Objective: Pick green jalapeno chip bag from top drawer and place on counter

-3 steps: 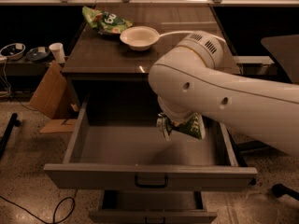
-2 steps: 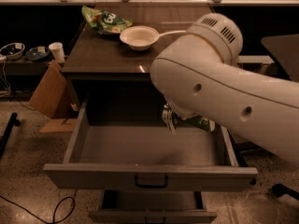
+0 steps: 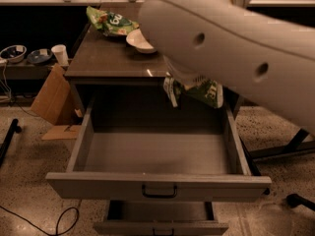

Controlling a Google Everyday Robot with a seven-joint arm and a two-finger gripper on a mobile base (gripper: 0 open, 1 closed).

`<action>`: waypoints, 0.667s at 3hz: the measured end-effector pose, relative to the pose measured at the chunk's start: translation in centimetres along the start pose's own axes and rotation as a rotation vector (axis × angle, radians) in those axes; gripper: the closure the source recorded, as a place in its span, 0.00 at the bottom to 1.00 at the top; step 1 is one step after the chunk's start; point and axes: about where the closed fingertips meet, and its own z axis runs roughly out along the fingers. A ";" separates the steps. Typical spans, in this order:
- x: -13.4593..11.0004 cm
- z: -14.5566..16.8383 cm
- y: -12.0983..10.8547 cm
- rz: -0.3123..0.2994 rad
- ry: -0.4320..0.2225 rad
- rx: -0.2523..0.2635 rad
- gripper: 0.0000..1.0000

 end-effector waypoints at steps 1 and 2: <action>-0.5 -1.5 -5.5 0.007 0.008 0.040 1.00; -1.4 -1.6 -11.4 0.007 0.021 0.080 1.00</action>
Offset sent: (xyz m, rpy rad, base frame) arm 0.1286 0.1185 0.0908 0.0130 -0.1289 0.0310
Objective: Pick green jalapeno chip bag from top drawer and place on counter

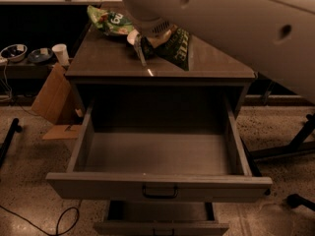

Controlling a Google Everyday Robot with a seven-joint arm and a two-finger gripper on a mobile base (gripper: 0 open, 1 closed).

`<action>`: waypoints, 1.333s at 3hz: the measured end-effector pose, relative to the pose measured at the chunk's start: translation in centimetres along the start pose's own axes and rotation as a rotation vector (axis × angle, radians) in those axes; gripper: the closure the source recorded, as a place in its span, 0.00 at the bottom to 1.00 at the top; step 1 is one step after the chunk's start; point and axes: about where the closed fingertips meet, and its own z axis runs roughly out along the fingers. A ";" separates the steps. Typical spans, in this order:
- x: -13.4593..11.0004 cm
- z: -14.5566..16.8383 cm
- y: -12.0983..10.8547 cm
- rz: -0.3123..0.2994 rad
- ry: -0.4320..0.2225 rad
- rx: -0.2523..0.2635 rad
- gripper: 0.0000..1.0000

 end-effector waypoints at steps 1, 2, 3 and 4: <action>-1.0 2.1 -4.1 0.009 0.002 0.003 1.00; -0.8 5.1 -6.1 0.044 -0.004 -0.024 1.00; -0.3 7.4 -6.6 0.072 -0.006 -0.053 1.00; 1.4 9.8 -5.4 0.126 0.014 -0.106 1.00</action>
Offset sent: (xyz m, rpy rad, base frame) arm 0.1136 0.0388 -0.0238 0.0475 0.0581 -0.0801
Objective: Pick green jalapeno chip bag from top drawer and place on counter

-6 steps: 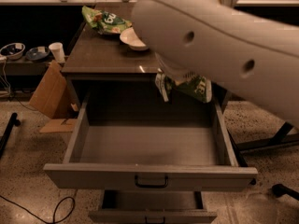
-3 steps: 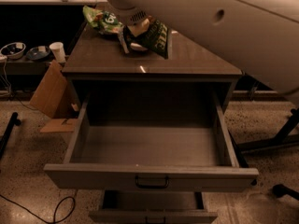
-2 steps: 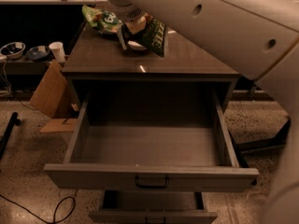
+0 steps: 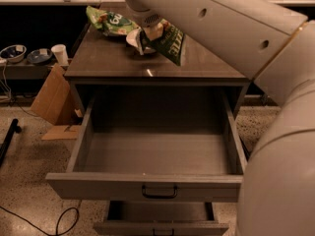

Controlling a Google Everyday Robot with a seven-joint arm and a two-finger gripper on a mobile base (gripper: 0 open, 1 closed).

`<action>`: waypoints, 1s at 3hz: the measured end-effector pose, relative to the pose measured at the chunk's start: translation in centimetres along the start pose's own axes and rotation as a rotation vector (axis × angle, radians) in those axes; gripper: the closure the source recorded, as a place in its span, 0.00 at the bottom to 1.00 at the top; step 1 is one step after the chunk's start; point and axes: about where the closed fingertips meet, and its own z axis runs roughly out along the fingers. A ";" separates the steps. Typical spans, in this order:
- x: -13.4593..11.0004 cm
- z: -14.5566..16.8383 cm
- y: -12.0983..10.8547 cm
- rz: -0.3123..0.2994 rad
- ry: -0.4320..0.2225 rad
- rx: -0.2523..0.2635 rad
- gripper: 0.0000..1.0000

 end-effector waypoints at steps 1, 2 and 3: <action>2.0 1.9 0.7 0.057 0.024 -0.037 1.00; 3.7 3.0 1.0 0.100 0.045 -0.054 1.00; 5.8 4.1 1.0 0.142 0.049 -0.056 1.00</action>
Offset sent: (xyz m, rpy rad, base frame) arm 0.0243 -0.0630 -0.0225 0.0171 0.0266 -0.1822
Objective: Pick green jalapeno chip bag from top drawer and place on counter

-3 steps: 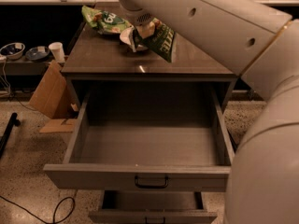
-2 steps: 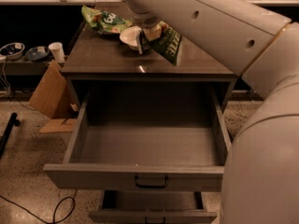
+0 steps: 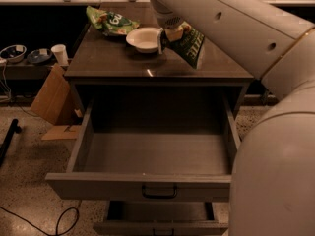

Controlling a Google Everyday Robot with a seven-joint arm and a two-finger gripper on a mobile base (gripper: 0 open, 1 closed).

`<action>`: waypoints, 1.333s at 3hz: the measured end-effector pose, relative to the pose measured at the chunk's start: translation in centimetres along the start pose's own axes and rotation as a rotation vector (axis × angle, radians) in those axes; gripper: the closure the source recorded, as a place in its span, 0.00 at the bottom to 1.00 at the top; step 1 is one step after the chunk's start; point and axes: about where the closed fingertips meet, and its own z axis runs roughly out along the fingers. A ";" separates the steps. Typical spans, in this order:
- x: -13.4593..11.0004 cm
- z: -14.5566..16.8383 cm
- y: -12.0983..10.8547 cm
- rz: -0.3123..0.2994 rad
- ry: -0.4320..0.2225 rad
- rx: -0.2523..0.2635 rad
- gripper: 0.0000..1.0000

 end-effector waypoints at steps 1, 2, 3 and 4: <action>1.9 0.9 -0.5 0.030 0.001 0.003 1.00; 3.1 1.9 -0.5 0.052 -0.002 -0.006 1.00; 3.9 2.6 -0.3 0.077 -0.003 -0.023 0.73; 3.9 2.6 -0.3 0.078 -0.003 -0.023 0.50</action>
Offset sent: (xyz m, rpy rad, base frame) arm 0.0224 -0.0480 -0.0077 0.0470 0.0025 -0.0669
